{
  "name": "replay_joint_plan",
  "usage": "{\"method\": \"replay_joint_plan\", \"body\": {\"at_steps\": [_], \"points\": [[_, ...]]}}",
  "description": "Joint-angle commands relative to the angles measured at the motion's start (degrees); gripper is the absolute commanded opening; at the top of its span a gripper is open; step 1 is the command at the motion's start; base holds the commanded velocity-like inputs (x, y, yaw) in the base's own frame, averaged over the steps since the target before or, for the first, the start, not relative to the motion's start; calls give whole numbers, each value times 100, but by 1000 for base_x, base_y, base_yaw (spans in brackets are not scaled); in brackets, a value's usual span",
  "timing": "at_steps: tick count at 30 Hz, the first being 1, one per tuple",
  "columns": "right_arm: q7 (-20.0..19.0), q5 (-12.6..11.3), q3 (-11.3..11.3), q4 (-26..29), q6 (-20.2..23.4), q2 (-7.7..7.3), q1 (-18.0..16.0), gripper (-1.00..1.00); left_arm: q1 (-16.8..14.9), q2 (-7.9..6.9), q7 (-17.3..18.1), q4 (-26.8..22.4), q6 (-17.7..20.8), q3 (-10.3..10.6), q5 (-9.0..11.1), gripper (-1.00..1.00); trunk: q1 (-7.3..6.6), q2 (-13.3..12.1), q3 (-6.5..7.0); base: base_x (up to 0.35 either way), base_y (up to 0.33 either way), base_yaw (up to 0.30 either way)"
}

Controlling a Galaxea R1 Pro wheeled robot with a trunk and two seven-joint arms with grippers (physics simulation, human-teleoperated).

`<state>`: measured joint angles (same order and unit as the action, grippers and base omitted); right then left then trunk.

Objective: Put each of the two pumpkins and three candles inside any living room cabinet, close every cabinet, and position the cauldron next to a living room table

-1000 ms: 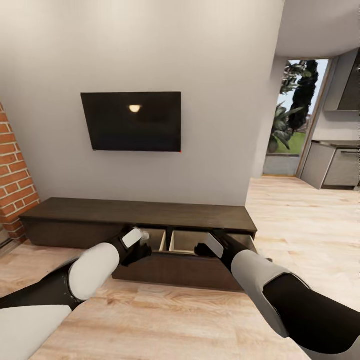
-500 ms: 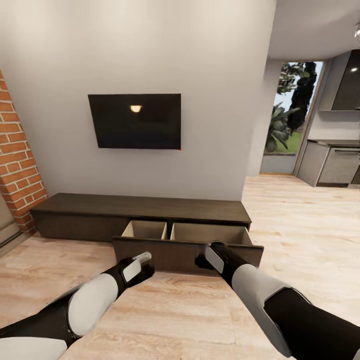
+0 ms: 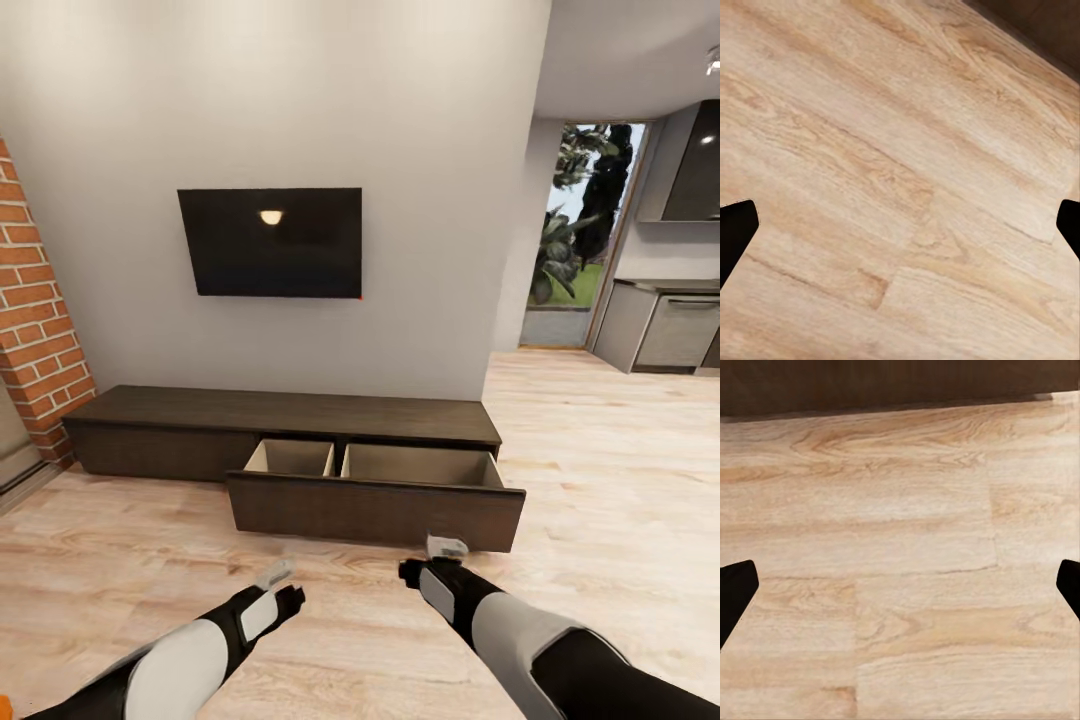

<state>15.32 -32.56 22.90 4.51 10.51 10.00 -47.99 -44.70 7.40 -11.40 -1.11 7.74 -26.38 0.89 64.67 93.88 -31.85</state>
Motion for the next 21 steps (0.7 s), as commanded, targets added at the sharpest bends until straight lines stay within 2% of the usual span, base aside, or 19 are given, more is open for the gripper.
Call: {"method": "replay_joint_plan", "body": {"at_steps": [1,3,5,9,10,12,14,16,18,21], "points": [[-48,44,47,-46,-131,0,45,100,22,4,2,-12,2,-8,8,100,-1,3,-5,0,0,0],[-317,335,42,-275,-664,0,200,100,75,4,56,-12,-57,-8,8,100,-1,3,-5,0,0,0],[-463,515,38,-403,-967,0,321,100,98,1,75,-12,-83,-8,8,100,21,43,-23,0,0,0],[-565,650,33,-481,-1333,0,560,100,190,0,91,-12,-161,-8,3,100,109,204,-95,0,0,0],[-600,700,32,-508,-1631,0,757,100,284,-1,97,-12,-285,-8,-49,100,131,244,-113,0,0,0],[-617,725,31,-523,-1864,0,886,100,346,-1,100,-12,-365,-8,-177,100,175,324,-149,0,0,0],[-624,729,31,-529,-1962,0,940,100,369,0,104,-12,-395,-8,-289,100,219,404,-184,0,0,0],[-626,732,27,-542,-2062,0,1002,100,423,-7,110,-12,-437,-8,-531,100,263,484,-220,0,0,0],[-627,730,24,-552,-2096,0,1024,100,469,-33,136,-12,-460,-8,-691,100,307,565,-256,0,0,0],[-627,715,18,-561,-2120,0,1047,100,544,-63,226,-12,-507,-8,-833,100,373,685,-310,0,0,0]]}}
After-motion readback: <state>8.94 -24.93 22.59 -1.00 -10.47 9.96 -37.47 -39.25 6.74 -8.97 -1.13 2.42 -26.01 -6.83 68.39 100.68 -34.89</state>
